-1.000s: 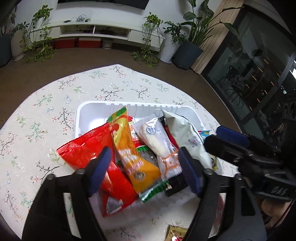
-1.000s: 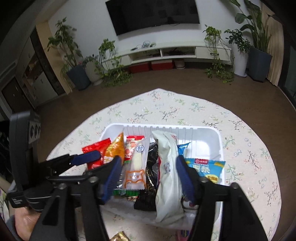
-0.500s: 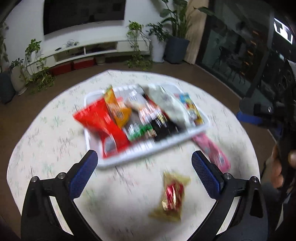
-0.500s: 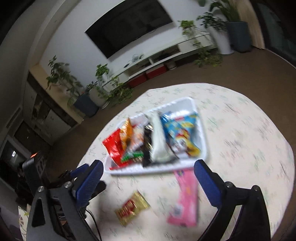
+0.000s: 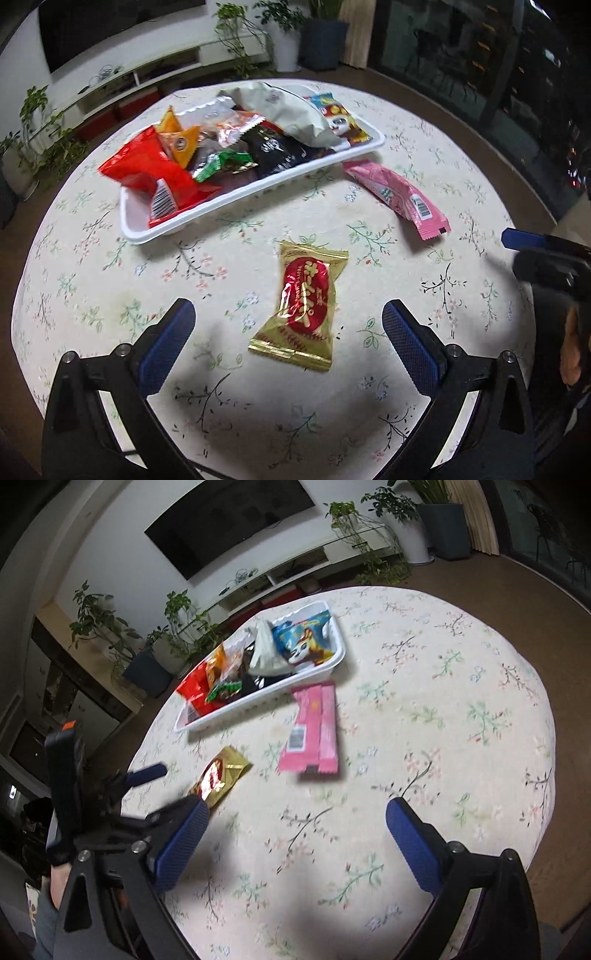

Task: Organize snacks
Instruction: 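Move both tools back to the gold packet and pink bar, then grasp the gold-red packet with the left tool while the right tool grasps the pink bar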

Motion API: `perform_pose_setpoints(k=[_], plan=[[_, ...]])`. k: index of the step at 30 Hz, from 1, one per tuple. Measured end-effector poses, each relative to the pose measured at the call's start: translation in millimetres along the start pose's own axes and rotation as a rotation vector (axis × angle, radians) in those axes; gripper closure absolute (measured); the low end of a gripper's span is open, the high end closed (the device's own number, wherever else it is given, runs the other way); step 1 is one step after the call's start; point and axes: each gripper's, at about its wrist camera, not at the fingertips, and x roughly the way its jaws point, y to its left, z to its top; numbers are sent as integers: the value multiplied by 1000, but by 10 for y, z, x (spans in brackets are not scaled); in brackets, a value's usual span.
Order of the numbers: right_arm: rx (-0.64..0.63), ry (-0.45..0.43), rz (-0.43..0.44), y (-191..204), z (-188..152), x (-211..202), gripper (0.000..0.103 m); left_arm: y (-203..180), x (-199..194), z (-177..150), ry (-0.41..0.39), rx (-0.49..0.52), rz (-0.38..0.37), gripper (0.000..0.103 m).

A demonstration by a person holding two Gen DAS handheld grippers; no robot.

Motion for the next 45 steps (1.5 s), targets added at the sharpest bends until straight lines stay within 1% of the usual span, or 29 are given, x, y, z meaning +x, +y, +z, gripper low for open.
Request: perform_pose_setpoints(k=[1, 3, 5, 7, 8, 11, 15, 16, 18, 19, 20, 22, 24, 26, 29, 32, 35, 39, 45], plan=[[-17, -2, -3, 18, -19, -9, 5, -34, 37, 18, 17, 21, 7, 1], [-43, -9, -14, 43, -54, -28, 8, -69, 104, 54, 46, 50, 8, 5], [-54, -13, -12, 63, -54, -37, 11, -68, 168, 91, 73, 59, 0, 22], [-53, -12, -16, 48, -48, -49, 15, -50, 239, 120, 101, 58, -5, 30], [-51, -11, -19, 33, -47, -55, 17, -42, 257, 125, 110, 59, -7, 32], [-42, -11, -24, 9, -44, -66, 17, -15, 295, 142, 128, 54, -4, 33], [-47, -9, -24, 17, -36, -57, 17, -14, 411, 165, 175, 62, -8, 33], [-52, -7, -24, 22, -40, -53, 17, -13, 417, 167, 173, 58, -14, 33], [-56, -5, -24, 40, -36, -46, 18, -25, 429, 180, 173, 54, -20, 39], [-58, -6, -27, 38, -37, -45, 18, -29, 430, 190, 171, 55, -25, 46], [-59, -6, -29, 40, -41, -46, 18, -33, 431, 195, 170, 57, -26, 50], [-58, 1, -33, 42, -45, -40, 21, -52, 424, 206, 169, 64, -28, 61], [-58, 9, -35, 46, -47, -29, 22, -56, 423, 205, 167, 64, -31, 64], [-63, 9, -40, 57, -48, -28, 25, -58, 409, 197, 163, 59, -35, 70], [-75, 13, -45, 87, -36, -20, 28, -40, 369, 153, 154, 48, -46, 74], [-91, 24, -55, 112, -11, -1, 29, -58, 320, 83, 147, 53, -62, 74], [-108, 34, -72, 134, 45, 26, 30, -25, 244, -29, 127, 25, -86, 74], [-143, 52, -129, 131, 201, 113, 30, 68, 85, -276, 81, -62, -129, 74], [-207, 118, -191, 177, 496, 497, 34, 97, -121, -638, 26, -177, -176, 74]])
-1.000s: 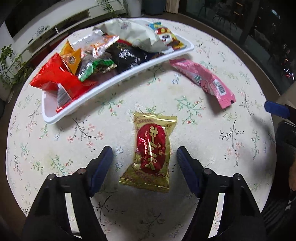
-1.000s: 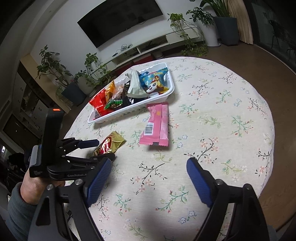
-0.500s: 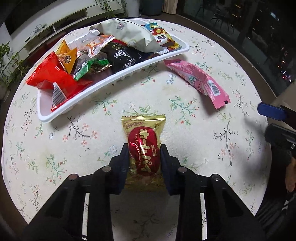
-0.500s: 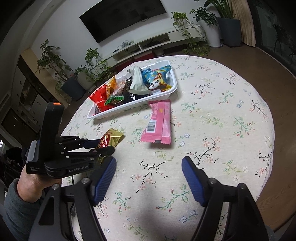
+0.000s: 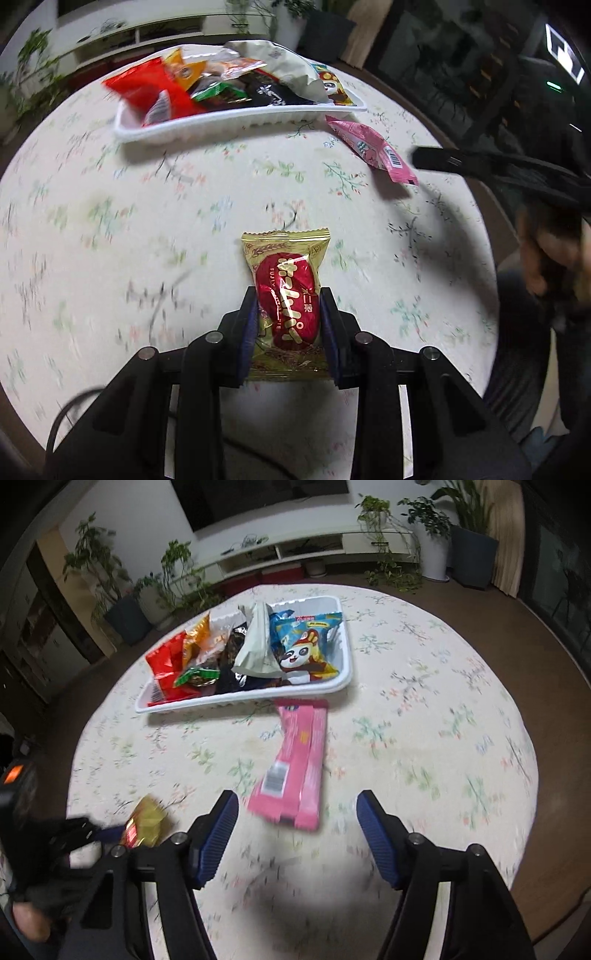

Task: Organize snacks
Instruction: 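Grasp the gold-red packet with the left tool while the right tool grasps the pink bar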

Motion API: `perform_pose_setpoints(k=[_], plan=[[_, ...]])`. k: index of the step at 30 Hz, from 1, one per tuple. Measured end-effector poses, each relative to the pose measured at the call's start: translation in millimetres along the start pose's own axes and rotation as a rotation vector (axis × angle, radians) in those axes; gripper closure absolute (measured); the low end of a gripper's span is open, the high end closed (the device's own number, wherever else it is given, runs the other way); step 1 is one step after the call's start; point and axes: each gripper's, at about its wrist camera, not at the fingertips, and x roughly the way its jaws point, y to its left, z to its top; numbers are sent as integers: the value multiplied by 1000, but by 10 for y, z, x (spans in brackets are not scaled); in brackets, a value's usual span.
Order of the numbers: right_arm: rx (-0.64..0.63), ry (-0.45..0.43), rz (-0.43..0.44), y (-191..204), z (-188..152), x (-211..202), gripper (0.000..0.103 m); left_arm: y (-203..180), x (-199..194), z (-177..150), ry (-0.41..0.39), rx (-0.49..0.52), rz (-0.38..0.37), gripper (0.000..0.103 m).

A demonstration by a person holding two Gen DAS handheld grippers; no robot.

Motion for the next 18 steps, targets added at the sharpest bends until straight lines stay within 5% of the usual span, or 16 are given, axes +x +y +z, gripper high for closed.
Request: perform_pose_setpoints(k=[8, 12, 18], plan=[[-47, 84, -50, 166, 327, 450, 45, -31, -106, -272, -36, -65, -40, 74], [-82, 132, -87, 247, 322, 572, 61, -47, -118, -265, -39, -73, -46, 74], [-98, 137, -94, 229, 267, 576, 67, -25, -137, -259, -49, -82, -47, 74]])
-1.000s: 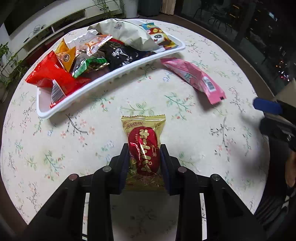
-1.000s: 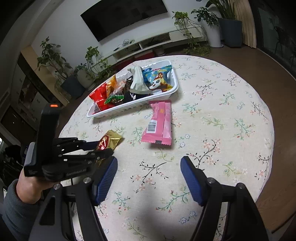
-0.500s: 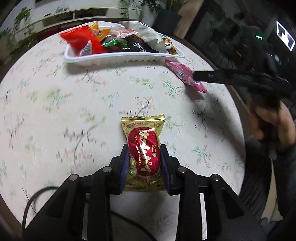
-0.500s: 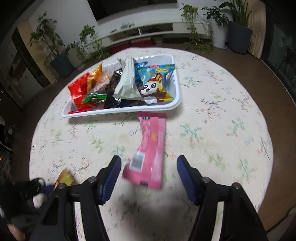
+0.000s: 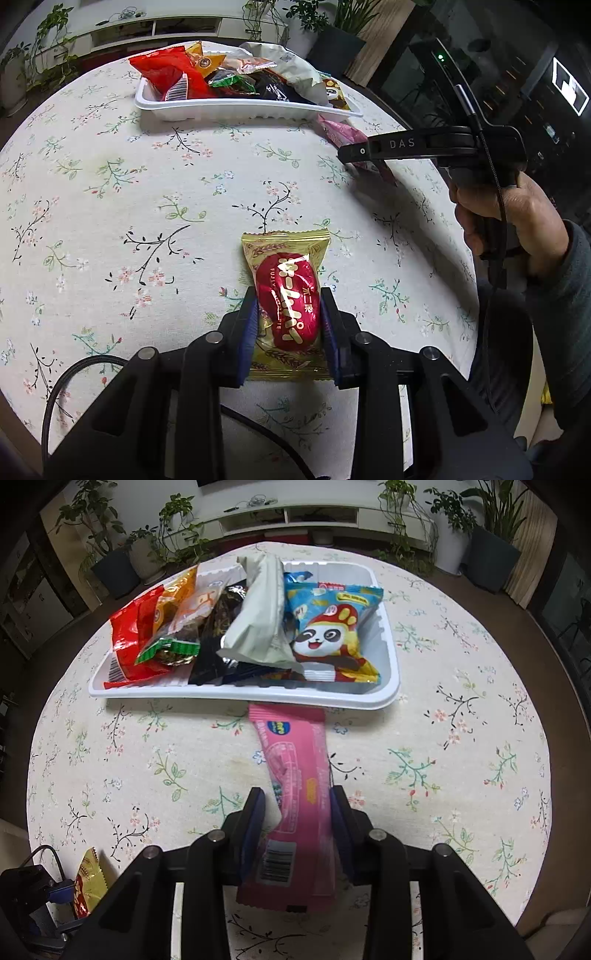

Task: Organize snacks
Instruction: 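Grasp the gold-red packet with the left tool while the right tool grasps the pink bar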

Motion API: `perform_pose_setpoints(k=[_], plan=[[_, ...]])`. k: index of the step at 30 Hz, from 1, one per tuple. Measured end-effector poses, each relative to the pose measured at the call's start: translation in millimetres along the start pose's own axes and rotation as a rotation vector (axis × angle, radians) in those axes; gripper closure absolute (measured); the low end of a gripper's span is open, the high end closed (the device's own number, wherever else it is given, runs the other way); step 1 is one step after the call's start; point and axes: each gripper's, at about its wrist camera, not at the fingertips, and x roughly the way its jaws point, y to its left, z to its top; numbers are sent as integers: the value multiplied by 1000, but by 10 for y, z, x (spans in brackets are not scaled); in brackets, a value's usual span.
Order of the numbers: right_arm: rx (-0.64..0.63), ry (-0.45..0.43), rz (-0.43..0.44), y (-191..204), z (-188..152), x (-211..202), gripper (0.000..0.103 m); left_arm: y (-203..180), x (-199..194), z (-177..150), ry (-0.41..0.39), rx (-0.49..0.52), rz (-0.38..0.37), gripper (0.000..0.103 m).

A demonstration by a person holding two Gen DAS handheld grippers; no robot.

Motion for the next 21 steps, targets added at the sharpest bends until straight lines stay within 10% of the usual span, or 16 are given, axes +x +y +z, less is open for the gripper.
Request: perform_pose_setpoints(k=[11, 21], plan=[[-129, 26, -24, 222, -297, -120, 78, 25, -25, 6, -25, -28, 34, 74], [-98, 14, 169, 449, -1046, -477, 82, -37, -43, -27, -49, -8, 82, 74]])
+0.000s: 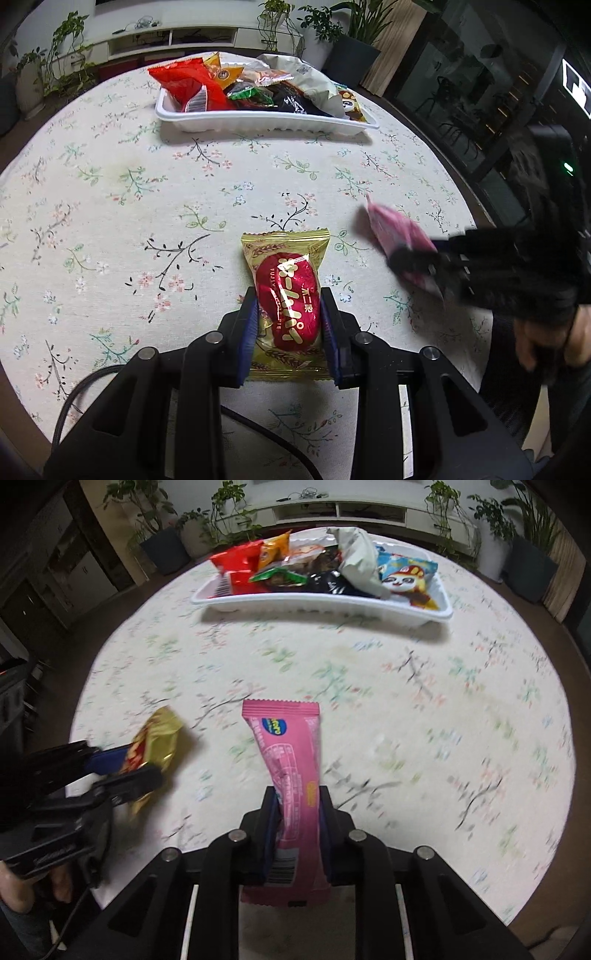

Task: Organize snacks
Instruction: 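Grasp the gold-red packet with the left tool while the right tool grasps the pink bar, then carry the gold packet and pink bar over the white tray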

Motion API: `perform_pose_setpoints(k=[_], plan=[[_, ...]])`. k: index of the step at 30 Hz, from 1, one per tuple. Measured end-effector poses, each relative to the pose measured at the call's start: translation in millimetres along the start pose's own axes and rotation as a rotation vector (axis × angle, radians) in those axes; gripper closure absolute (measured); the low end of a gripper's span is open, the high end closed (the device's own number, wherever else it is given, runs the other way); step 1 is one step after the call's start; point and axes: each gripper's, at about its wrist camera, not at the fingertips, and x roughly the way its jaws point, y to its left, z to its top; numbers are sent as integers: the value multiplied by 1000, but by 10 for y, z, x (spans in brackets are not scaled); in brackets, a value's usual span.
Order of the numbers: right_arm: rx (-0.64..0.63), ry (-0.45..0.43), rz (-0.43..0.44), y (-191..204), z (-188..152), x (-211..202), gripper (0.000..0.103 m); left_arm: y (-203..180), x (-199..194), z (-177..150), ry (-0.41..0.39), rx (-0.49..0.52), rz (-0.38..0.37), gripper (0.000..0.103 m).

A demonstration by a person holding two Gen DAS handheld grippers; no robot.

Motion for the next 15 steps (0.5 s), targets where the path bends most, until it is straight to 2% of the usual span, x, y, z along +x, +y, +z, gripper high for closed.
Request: perform_pose_setpoints(k=[4, 15], plan=[[42, -38, 67, 12, -116, -144, 82, -49, -60, 15, -18, 19, 18, 74], [118, -122, 198, -130, -40, -508, 82, -140, -189, 74, -49, 54, 55, 74]])
